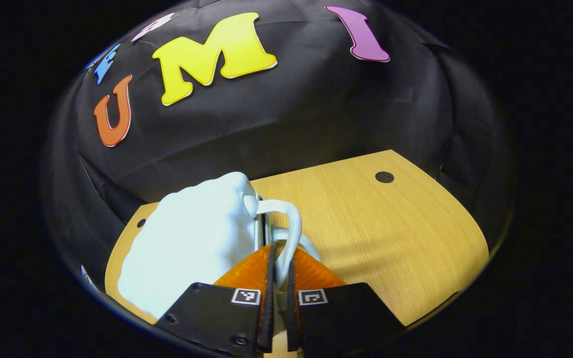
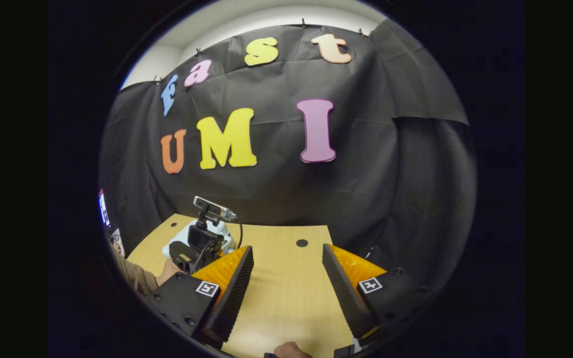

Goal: First open the suitcase, pack the skin care products into it, and then close the suitcase.

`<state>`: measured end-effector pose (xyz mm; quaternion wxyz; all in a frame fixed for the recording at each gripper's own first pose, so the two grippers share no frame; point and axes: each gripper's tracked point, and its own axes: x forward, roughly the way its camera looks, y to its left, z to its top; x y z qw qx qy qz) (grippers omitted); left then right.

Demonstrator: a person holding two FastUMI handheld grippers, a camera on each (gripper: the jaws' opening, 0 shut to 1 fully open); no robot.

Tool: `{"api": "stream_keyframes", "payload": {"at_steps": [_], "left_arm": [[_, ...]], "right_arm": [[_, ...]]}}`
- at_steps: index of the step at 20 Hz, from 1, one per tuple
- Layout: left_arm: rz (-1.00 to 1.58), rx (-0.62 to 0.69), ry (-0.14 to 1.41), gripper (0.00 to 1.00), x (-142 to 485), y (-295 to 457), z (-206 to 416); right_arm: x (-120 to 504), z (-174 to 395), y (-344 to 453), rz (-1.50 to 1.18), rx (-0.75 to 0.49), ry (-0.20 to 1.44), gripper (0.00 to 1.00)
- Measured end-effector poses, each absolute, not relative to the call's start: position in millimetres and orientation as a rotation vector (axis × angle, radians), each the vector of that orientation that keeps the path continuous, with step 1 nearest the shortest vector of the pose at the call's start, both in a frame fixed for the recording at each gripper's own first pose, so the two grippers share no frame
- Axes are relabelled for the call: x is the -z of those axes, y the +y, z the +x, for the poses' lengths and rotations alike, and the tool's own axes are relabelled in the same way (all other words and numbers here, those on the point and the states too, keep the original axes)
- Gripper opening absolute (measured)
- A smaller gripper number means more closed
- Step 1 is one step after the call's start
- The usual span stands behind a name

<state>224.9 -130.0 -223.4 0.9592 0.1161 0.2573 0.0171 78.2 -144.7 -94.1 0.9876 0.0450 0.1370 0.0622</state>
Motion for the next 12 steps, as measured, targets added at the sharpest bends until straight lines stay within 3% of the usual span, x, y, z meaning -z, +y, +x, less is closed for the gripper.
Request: {"api": "stream_keyframes", "payload": {"at_steps": [1, 2, 3, 5, 6, 7, 8, 11, 12], "left_arm": [[0.216, -0.012, 0.535, 0.17, 228.1, -134.8, 224.9], [0.192, 0.011, 0.54, 0.31, 230.1, -139.5, 223.3], [0.161, 0.023, 0.543, 0.37, 227.6, -142.3, 220.9], [0.098, 0.045, 0.477, 0.49, 201.6, -146.1, 219.0], [0.079, 0.054, 0.436, 0.69, 180.3, -143.6, 215.5], [0.07, 0.058, 0.402, 0.69, 158.9, -138.5, 209.6], [0.051, 0.059, 0.371, 0.85, 137.8, -133.5, 200.3], [0.017, 0.069, 0.235, 0.93, 60.9, -105.3, 162.5], [0.018, 0.062, 0.191, 0.95, 39.3, -90.3, 150.5]], "right_arm": [[94.9, 80.1, -144.6, 0.095, -0.12, 0.278, 0.8], [95.5, 81.4, -144.7, 0.098, -0.114, 0.281, 0.83], [94.4, 82.9, -143.8, 0.101, -0.108, 0.281, 0.8], [88.2, 89.5, -136.5, 0.098, -0.102, 0.275, 0.83], [83.6, 93.1, -131.6, 0.089, -0.095, 0.265, 0.83], [78.0, 97.6, -125.4, 0.079, -0.084, 0.254, 0.86], [73.3, 101.2, -118.6, 0.068, -0.068, 0.248, 0.83], [55.9, 105.8, -78.1, 0.08, -0.054, 0.227, 0.8], [49.4, 106.6, -59.6, 0.084, -0.06, 0.213, 0.83]]}}
